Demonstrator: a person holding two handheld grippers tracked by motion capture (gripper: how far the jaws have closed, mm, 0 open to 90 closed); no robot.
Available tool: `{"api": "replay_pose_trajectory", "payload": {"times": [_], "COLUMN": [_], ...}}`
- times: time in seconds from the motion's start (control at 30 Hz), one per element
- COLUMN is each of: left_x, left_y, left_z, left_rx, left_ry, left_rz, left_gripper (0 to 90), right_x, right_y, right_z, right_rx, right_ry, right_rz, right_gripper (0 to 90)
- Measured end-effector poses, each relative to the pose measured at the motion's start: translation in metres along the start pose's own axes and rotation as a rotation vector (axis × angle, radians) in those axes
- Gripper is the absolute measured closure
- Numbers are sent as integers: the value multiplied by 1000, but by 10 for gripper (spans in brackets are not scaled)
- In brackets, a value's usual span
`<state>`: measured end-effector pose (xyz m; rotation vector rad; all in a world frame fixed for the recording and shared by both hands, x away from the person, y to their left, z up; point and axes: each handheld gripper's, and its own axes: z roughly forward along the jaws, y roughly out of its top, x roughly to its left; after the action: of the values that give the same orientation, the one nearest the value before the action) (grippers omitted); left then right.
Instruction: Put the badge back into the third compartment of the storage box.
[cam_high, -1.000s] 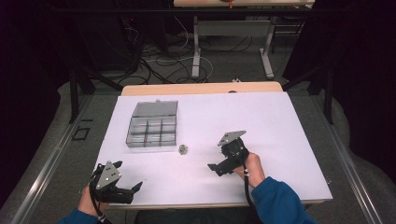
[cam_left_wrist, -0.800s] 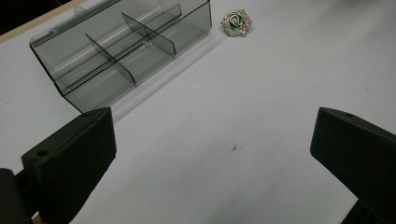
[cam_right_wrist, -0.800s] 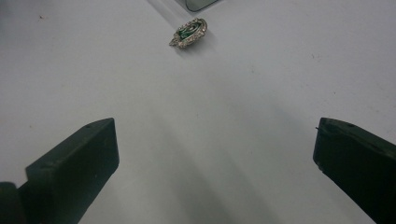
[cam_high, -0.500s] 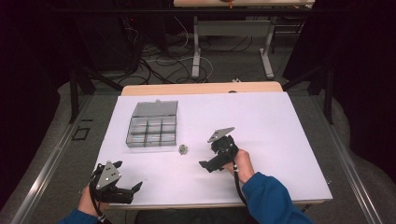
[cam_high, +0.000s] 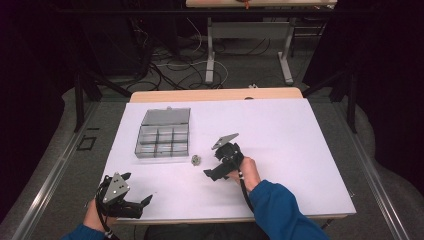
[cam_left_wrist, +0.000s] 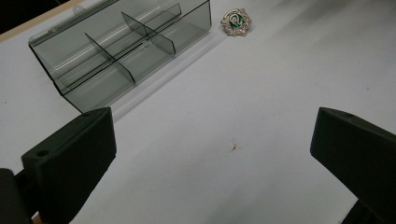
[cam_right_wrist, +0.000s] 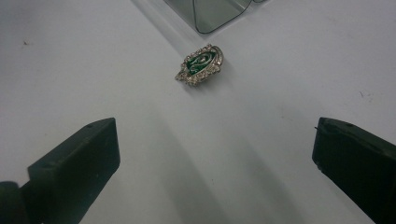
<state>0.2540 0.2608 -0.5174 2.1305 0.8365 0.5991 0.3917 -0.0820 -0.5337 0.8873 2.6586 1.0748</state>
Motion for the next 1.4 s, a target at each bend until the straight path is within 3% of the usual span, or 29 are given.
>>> {"api": "replay_pose_trajectory", "payload": {"times": [0.03, 0.07, 0.2, 0.43, 0.47, 0.53, 0.63, 1.03, 1.17, 1.2, 1.27, 1.3, 1.4], "left_x": [0, 0, 0, 1, 0, 1, 0, 0, 0, 0, 0, 0, 0], "left_y": [0, 0, 0, 0, 0, 0, 0, 0, 0, 0, 0, 0, 0], "left_z": [0, 0, 0, 0, 0, 0, 0, 1, 1, 1, 1, 1, 1], "left_rx": [0, 0, 0, 1, 0, 2, 4, 4, 5, 4, 5, 5, 7], "left_ry": [3, 4, -1, 10, 1, 12, -3, -7, -5, -5, -8, -7, -7], "left_rz": [-3, -3, -2, 11, -5, 15, -3, -1, -3, -2, 0, 1, 3], "left_gripper": [3, 3, 3, 3, 3, 3, 3, 3, 3, 3, 3, 3, 3], "right_x": [1, 0, 2, 3, 3, 4, 5, 7, 6, 6, 6, 8, 8], "right_y": [1, 3, 7, 14, 16, 16, 20, 31, 31, 31, 31, 31, 31], "right_z": [2, 5, 14, 23, 26, 26, 30, 45, 51, 52, 53, 53, 54], "right_rx": [1, -2, 10, 6, 6, 6, 3, 26, 31, 52, 46, 58, 55], "right_ry": [-6, -5, -8, -27, -30, -37, -40, -46, -56, -54, -52, -48, -42], "right_rz": [17, -2, 15, 25, 23, 33, 33, 53, 39, 58, 45, 67, 58], "right_gripper": [14, 25, 72, 231, 272, 287, 355, 475, 521, 542, 558, 588, 611]}}
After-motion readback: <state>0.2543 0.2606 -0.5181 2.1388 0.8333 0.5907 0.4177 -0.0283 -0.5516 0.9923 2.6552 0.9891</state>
